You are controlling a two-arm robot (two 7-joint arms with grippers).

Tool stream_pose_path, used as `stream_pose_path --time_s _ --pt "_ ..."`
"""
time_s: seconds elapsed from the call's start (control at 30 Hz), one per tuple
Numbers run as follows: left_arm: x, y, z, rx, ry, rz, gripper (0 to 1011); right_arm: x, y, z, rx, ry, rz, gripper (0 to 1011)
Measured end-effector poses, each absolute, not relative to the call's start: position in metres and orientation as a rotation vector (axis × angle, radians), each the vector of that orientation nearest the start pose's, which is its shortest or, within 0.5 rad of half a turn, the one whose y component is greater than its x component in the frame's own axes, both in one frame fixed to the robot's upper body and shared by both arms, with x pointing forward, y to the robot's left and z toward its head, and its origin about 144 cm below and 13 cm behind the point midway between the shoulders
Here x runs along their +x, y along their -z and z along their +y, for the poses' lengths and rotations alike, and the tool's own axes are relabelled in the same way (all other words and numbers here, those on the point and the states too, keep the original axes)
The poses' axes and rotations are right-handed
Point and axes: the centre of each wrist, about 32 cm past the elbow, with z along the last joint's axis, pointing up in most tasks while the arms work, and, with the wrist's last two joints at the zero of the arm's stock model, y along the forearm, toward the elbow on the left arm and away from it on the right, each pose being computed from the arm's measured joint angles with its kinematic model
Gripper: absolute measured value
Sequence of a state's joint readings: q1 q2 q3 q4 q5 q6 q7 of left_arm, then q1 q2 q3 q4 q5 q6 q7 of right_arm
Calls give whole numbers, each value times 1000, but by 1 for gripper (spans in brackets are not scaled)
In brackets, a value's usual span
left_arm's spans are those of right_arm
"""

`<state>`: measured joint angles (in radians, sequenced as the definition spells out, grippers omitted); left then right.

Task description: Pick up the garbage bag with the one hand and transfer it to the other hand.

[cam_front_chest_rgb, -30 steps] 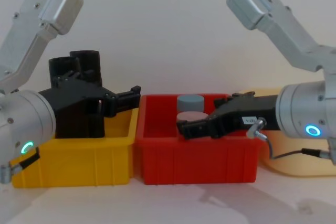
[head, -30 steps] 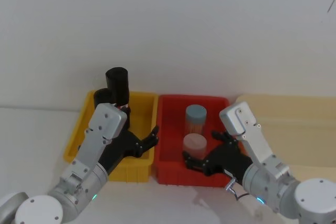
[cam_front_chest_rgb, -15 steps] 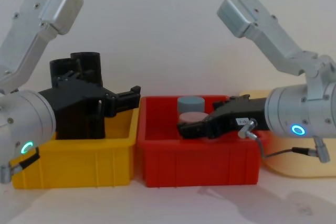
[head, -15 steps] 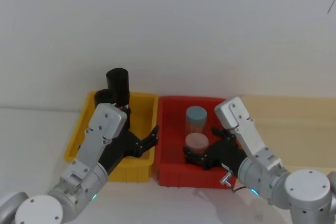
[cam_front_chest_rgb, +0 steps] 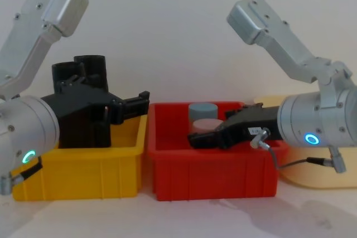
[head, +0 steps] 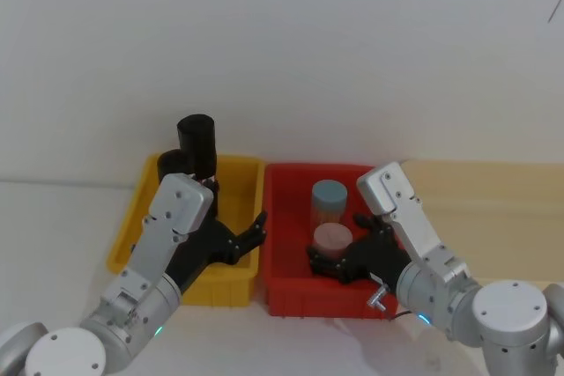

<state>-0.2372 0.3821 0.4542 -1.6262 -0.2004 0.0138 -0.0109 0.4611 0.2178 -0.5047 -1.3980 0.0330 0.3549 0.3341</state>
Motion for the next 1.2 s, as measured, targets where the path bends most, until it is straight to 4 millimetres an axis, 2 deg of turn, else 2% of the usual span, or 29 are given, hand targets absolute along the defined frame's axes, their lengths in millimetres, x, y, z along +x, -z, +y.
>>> stream_pose_path --time_s 0.67,0.9,0.93,1.03,1.07,1.2 --pt "492 -1204 198 61 -1124 -268 1001 552 -1224 -153 -401 872 -132 996" --pt "492 -1204 198 61 -1124 -268 1002 552 -1224 -153 -400 873 -132 855" --pt "492 -1204 198 61 -1124 -268 1002 552 -1224 -153 -400 873 -132 802" --pt "492 -1204 198 61 -1124 -268 1002 552 -1224 -153 -400 873 -132 747" --pt "492 -1204 198 61 -1124 -268 1002 552 -1224 -153 -399 873 -132 698" --pt "492 -1204 198 61 -1124 -268 1002 552 -1224 -153 -399 873 -133 692"
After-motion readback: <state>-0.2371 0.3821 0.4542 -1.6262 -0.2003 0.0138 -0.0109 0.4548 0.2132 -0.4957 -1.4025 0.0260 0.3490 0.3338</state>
